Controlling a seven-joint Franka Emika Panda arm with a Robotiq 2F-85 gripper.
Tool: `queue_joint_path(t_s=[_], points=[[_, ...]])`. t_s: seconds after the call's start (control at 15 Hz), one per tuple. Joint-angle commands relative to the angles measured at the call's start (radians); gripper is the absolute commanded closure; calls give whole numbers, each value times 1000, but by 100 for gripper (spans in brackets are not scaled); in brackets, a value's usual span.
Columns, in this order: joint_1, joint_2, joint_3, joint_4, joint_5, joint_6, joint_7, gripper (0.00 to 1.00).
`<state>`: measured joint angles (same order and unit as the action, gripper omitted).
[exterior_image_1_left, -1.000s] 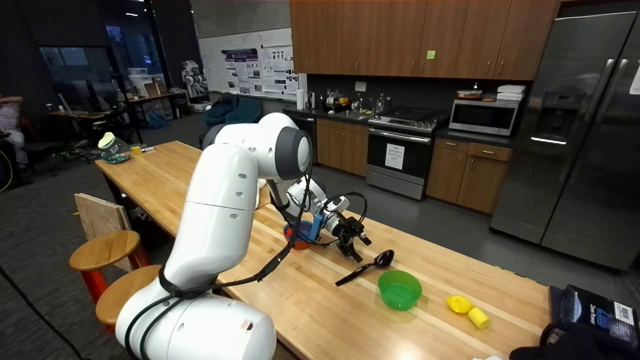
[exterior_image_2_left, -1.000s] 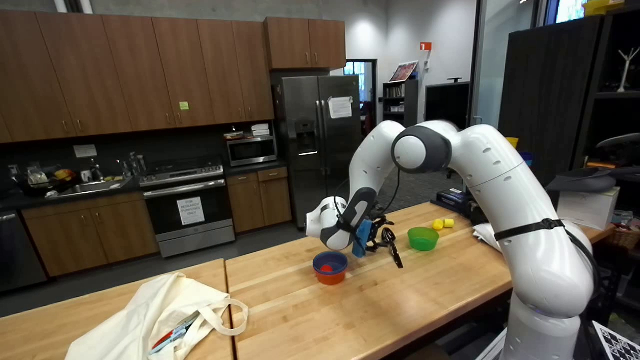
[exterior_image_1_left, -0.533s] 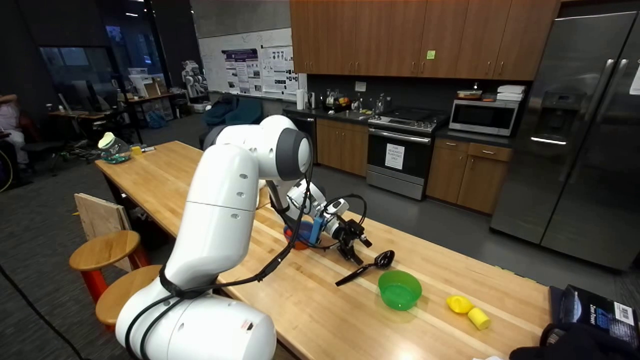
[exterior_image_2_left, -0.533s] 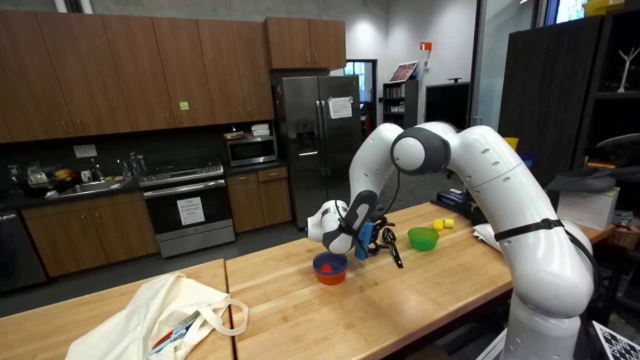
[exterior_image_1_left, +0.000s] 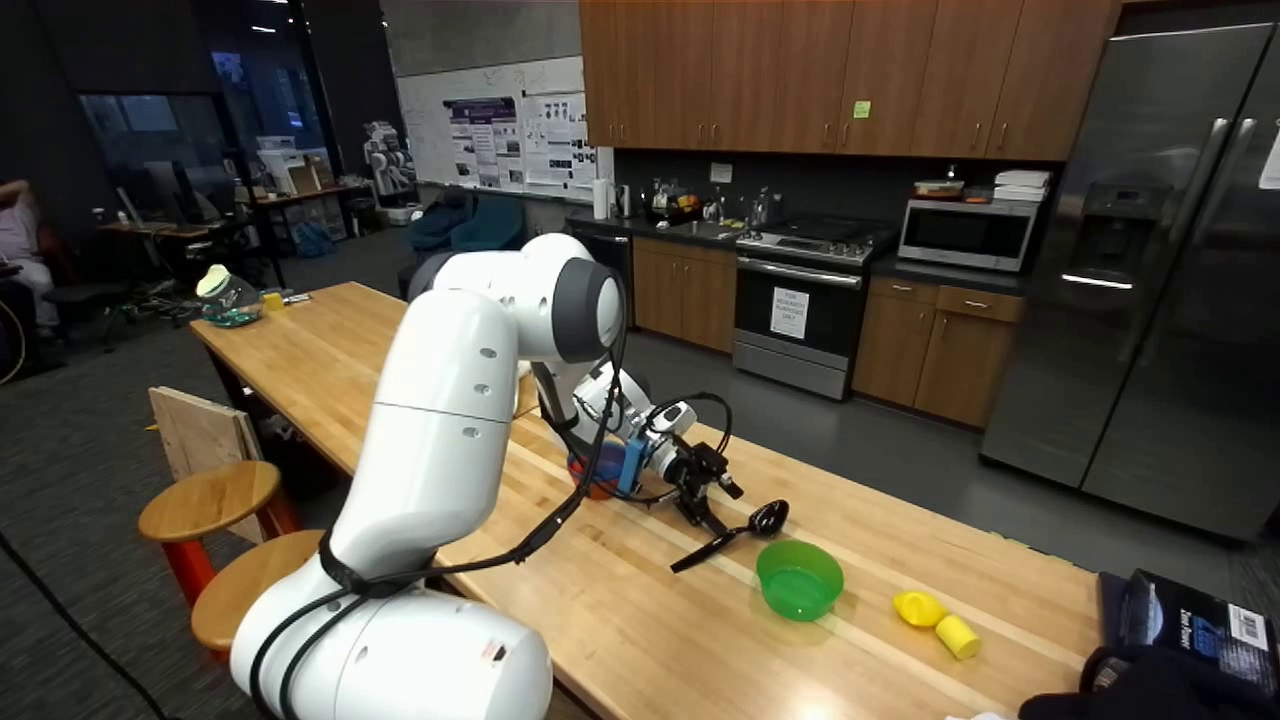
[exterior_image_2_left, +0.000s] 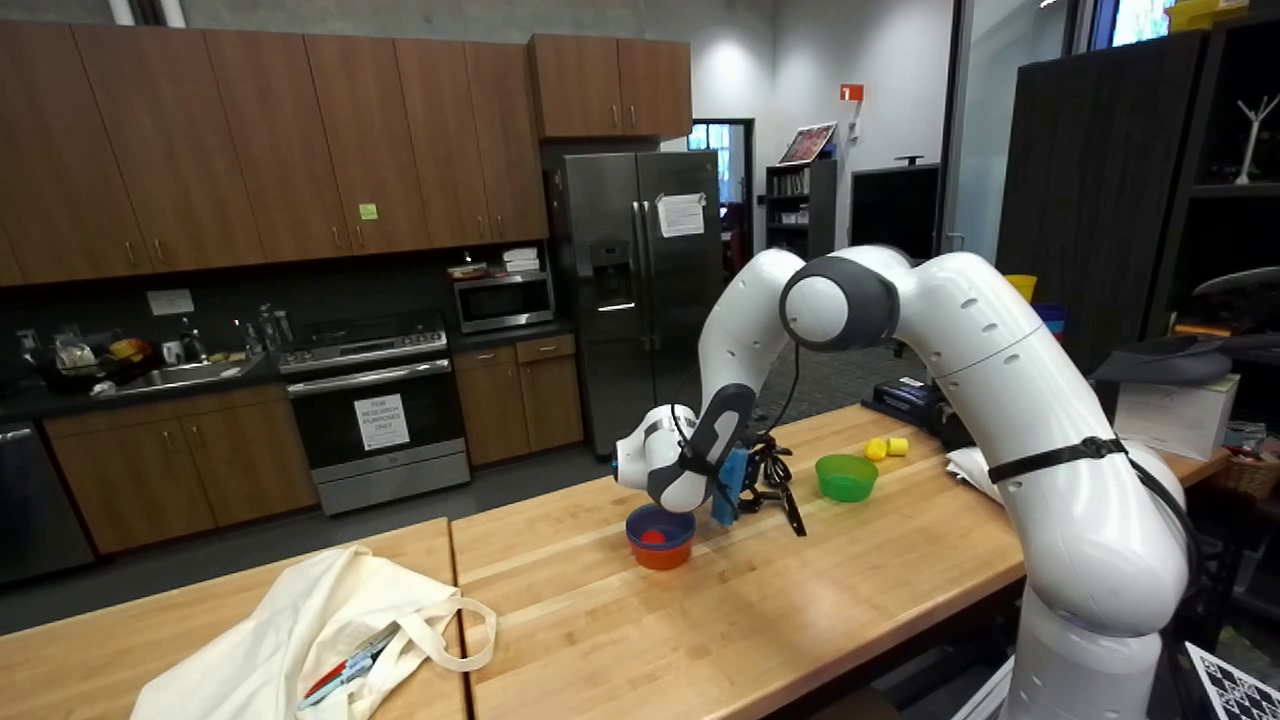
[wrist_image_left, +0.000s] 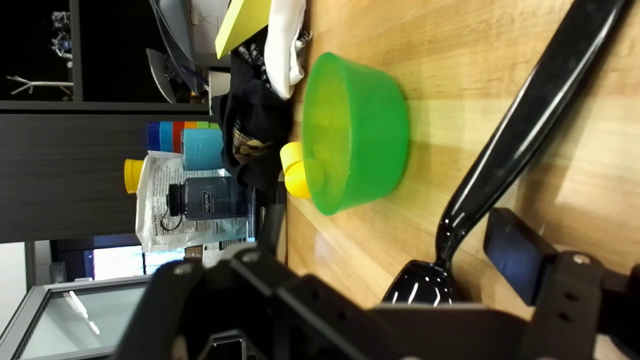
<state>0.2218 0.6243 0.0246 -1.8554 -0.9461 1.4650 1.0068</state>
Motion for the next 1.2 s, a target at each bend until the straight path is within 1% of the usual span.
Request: queue_joint_path(t_s=[0.0,0.47,1.13], points=[[-1,-13,8,-33,-26,2,31,0],[-10,-12,12,-43,-35,9,46,0],[-49,-21,7,-28,-26,20,-6,0]])
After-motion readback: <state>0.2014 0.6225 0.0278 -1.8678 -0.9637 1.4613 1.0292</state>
